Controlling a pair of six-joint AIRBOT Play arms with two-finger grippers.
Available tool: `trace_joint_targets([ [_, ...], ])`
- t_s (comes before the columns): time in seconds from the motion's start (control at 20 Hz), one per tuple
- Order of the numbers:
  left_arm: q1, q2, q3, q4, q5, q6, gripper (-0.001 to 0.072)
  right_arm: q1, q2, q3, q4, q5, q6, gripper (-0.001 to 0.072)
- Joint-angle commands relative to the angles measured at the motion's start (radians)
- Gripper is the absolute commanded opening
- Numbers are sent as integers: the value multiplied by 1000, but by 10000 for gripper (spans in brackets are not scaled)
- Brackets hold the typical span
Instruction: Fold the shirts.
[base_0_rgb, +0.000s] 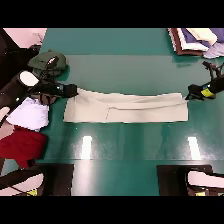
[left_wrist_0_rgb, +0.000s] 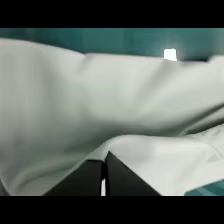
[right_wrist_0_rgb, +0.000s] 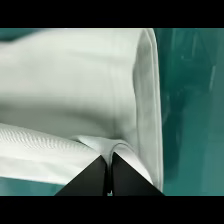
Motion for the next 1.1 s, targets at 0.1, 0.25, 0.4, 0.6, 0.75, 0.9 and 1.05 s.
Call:
trace_joint_targets([
  [0.1,50,-74,42,1,57,-26,86,-32,-181,155,163,-50,2,60],
  [0.25,113,-73,62,-2,-4,-61,522,-75,-223,202,234,-55,-8,421],
  [0.4,134,-68,103,0,-99,-43,487,-138,-220,196,229,46,-79,428],
  [0.6,111,-68,108,-21,-147,-3,26,-240,-214,77,233,158,-186,625],
  [0.75,86,-68,108,-30,-145,10,27,-295,-214,-40,237,91,-250,623],
  [0.9,54,-68,107,-30,-142,10,26,-309,-227,-107,349,24,-361,576],
  [1.05,42,-68,107,-38,-145,6,27,-283,-279,-108,408,28,-377,572],
])
